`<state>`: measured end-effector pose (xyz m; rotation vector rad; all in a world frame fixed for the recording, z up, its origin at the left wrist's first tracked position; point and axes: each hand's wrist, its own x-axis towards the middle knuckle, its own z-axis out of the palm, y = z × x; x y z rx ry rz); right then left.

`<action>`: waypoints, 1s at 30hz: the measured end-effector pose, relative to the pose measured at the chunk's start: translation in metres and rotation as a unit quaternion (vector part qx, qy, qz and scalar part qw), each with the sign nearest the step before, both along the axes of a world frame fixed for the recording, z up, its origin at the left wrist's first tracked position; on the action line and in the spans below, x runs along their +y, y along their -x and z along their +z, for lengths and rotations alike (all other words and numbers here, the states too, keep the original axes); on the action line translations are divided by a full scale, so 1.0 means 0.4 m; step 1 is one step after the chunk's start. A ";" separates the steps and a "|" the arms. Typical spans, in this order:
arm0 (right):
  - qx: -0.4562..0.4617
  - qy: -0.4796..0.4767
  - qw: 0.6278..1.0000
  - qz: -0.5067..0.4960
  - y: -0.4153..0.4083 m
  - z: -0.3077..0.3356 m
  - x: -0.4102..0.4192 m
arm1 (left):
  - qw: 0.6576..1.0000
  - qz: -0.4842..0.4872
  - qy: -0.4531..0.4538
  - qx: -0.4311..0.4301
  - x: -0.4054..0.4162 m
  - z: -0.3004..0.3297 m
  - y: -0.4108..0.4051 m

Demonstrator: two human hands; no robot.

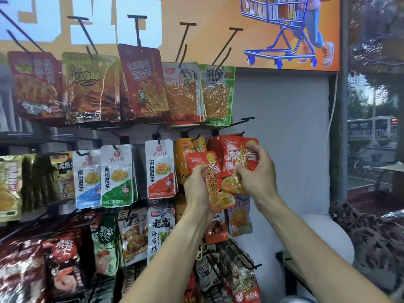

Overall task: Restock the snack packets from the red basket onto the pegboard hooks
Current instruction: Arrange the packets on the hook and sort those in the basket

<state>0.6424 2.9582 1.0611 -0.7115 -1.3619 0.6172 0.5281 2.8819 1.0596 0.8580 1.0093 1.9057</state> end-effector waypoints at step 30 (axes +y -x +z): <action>-0.098 0.016 0.983 0.154 0.009 -0.052 -0.086 | 0.999 0.039 -0.012 0.026 0.009 -0.015 0.051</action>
